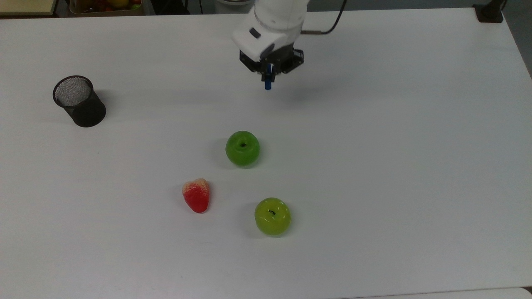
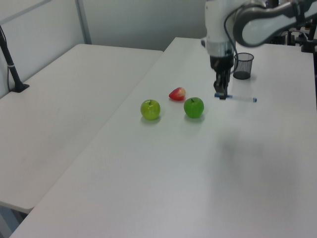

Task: Place marker
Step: 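Lift the grasped marker up off the table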

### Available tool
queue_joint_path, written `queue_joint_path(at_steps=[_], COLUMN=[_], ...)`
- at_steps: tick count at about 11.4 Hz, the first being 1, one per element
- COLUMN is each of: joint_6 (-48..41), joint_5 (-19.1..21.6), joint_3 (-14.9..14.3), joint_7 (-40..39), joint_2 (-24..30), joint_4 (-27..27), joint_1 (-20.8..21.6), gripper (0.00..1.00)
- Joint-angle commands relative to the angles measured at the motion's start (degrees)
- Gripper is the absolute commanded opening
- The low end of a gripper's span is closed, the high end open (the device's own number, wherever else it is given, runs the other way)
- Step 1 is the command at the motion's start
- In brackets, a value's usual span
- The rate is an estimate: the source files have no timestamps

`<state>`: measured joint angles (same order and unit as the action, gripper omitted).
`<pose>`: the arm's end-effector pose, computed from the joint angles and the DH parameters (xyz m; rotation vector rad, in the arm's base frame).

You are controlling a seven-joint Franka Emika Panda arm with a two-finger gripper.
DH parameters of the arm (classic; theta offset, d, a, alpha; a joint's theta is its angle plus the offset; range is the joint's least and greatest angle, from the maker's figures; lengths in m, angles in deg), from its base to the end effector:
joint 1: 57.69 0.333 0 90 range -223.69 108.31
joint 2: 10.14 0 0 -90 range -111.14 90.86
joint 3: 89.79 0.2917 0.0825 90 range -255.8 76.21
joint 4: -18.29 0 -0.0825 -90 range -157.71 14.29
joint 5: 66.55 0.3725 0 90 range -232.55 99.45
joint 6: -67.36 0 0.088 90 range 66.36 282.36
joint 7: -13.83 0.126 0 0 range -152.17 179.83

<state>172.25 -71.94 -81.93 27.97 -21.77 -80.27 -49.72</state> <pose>0.5748 0.1491 0.4186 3.0552 0.0860 -0.1088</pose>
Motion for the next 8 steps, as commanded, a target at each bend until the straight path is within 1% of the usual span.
queue_joint_path(at_steps=[1, 3, 4, 5, 8], joint_6=[-10.3, -11.7, -11.7, -11.7, -11.1], joint_5=[1.0, 1.3, 1.2, 1.3, 1.4], joint_3=[-0.5, -0.6, -0.7, -1.3, -3.0], joint_7=[0.1, -0.7, -1.9, -4.3, -13.2], joint_2=[2.9, 2.9, 2.9, 2.8, 2.2], joint_4=[6.8, 8.0, 8.0, 8.0, 8.0], joint_1=[-1.6, -2.7, -3.1, -4.4, -11.8], gripper=[0.07, 0.07, 0.07, 0.07, 0.07])
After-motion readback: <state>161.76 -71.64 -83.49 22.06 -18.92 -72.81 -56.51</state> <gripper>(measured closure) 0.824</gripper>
